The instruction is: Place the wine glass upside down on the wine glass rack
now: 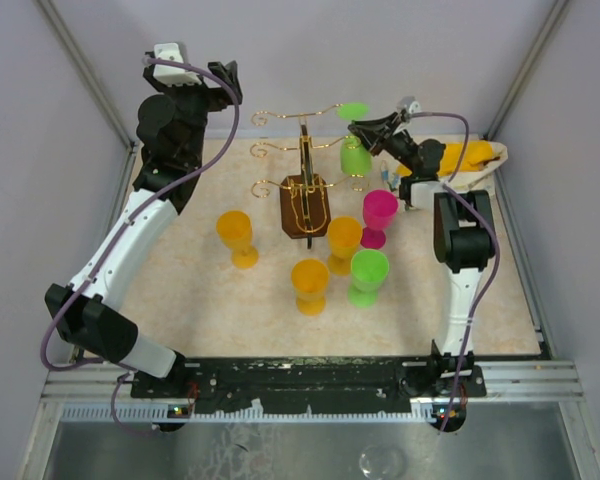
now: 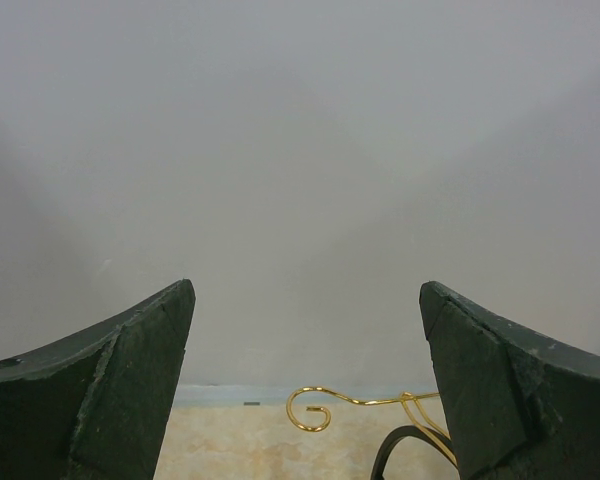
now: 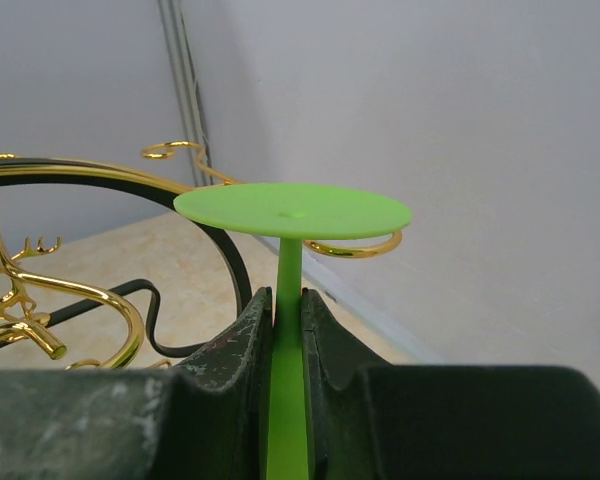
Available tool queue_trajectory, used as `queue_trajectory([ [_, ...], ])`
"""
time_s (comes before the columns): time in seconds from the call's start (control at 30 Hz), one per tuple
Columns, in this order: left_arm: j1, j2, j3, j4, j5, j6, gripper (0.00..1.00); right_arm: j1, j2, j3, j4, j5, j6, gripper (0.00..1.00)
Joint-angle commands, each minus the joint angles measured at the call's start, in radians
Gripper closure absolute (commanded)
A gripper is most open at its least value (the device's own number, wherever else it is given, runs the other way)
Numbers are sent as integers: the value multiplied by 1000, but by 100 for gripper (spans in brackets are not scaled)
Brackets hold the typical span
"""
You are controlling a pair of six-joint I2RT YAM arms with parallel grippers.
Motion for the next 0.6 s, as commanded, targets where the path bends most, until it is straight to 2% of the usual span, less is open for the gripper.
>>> queue_trajectory([
  [0.0,8,-13,-5,14,5,-8,1,24,18,55,65,-2,2,100],
  [0.57,22,-27,-26,19,12,-11,1,61,89,141,61,5,-6,100],
])
